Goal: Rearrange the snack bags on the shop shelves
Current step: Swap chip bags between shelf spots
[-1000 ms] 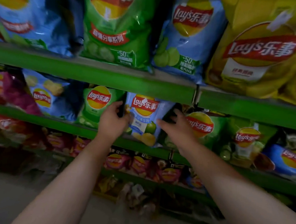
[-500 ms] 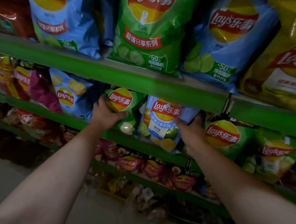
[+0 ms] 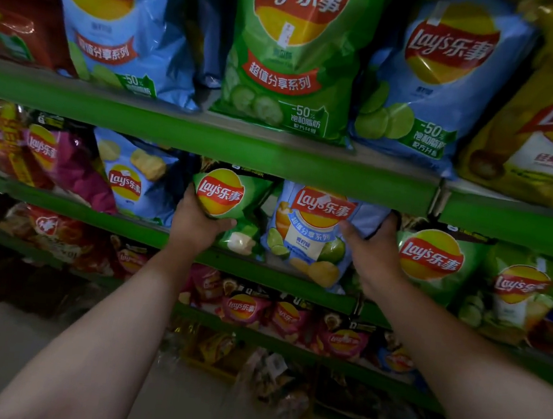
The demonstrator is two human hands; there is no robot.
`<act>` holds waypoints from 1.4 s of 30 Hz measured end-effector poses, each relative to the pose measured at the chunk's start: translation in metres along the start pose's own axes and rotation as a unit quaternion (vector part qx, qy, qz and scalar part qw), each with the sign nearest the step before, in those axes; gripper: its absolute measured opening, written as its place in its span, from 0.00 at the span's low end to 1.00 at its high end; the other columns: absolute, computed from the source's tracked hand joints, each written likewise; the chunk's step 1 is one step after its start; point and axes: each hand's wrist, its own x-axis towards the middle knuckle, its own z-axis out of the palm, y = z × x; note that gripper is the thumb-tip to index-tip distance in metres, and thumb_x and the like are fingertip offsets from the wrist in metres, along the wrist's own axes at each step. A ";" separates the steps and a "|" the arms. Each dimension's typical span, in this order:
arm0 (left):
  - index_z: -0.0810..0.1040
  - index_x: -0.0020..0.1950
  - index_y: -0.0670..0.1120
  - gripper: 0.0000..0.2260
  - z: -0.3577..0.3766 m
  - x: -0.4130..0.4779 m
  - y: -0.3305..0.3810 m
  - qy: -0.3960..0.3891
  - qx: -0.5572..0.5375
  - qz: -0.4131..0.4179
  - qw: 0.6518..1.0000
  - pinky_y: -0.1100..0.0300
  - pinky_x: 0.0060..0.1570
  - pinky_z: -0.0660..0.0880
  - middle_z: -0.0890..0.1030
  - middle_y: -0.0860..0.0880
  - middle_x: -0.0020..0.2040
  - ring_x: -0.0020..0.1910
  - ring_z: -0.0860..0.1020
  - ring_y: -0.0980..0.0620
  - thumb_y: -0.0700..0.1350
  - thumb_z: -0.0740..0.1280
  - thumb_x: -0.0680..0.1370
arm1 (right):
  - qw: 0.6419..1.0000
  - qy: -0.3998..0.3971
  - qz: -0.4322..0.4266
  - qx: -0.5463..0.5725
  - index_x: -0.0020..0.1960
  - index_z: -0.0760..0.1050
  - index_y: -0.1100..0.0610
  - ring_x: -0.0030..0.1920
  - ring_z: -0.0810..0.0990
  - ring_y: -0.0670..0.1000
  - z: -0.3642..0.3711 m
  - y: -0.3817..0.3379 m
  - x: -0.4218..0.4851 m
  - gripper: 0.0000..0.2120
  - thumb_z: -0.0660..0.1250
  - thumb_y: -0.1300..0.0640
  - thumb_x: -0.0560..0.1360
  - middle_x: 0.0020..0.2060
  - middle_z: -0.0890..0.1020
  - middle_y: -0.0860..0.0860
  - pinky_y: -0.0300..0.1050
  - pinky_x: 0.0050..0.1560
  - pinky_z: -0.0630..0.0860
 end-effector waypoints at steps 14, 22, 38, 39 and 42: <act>0.60 0.77 0.42 0.46 0.003 -0.003 0.006 -0.004 0.017 -0.007 1.000 0.40 0.64 0.71 0.70 0.37 0.69 0.67 0.70 0.36 0.48 0.81 0.66 | 0.995 -0.059 -0.079 -0.021 0.58 0.74 0.49 0.50 0.78 0.39 -0.037 -0.015 -0.003 0.13 0.71 0.53 0.75 0.52 0.79 0.39 0.24 0.42 0.73; 0.57 0.77 0.43 0.46 -0.004 -0.025 0.032 0.015 0.064 0.029 0.997 0.44 0.65 0.67 0.66 0.37 0.70 0.69 0.65 0.36 0.44 0.79 0.66 | 0.963 -0.268 0.001 0.013 0.56 0.74 0.45 0.50 0.83 0.39 -0.059 -0.026 0.004 0.15 0.69 0.61 0.75 0.53 0.81 0.39 0.36 0.46 0.80; 0.72 0.64 0.41 0.25 -0.082 -0.070 0.200 0.234 -0.043 0.363 0.901 0.56 0.55 0.73 0.72 0.45 0.57 0.56 0.74 0.48 0.54 0.70 0.73 | 0.944 -0.327 -0.024 -0.015 0.67 0.68 0.44 0.61 0.80 0.50 -0.080 -0.008 -0.059 0.36 0.79 0.46 0.62 0.64 0.78 0.45 0.53 0.58 0.79; 0.68 0.69 0.43 0.34 -0.081 -0.064 0.214 0.203 -0.061 0.325 0.922 0.55 0.61 0.71 0.70 0.45 0.63 0.63 0.71 0.48 0.59 0.71 0.70 | 0.943 -0.330 -0.033 -0.018 0.67 0.68 0.42 0.61 0.80 0.48 -0.082 -0.013 -0.062 0.36 0.79 0.44 0.62 0.64 0.78 0.44 0.51 0.57 0.80; 0.53 0.78 0.48 0.56 -0.075 -0.048 0.237 0.085 -0.126 0.223 0.963 0.56 0.71 0.62 0.62 0.46 0.75 0.71 0.63 0.54 0.67 0.75 0.58 | 0.940 -0.332 -0.064 -0.039 0.66 0.68 0.38 0.60 0.80 0.42 -0.090 -0.037 -0.072 0.36 0.78 0.39 0.61 0.61 0.79 0.37 0.44 0.56 0.80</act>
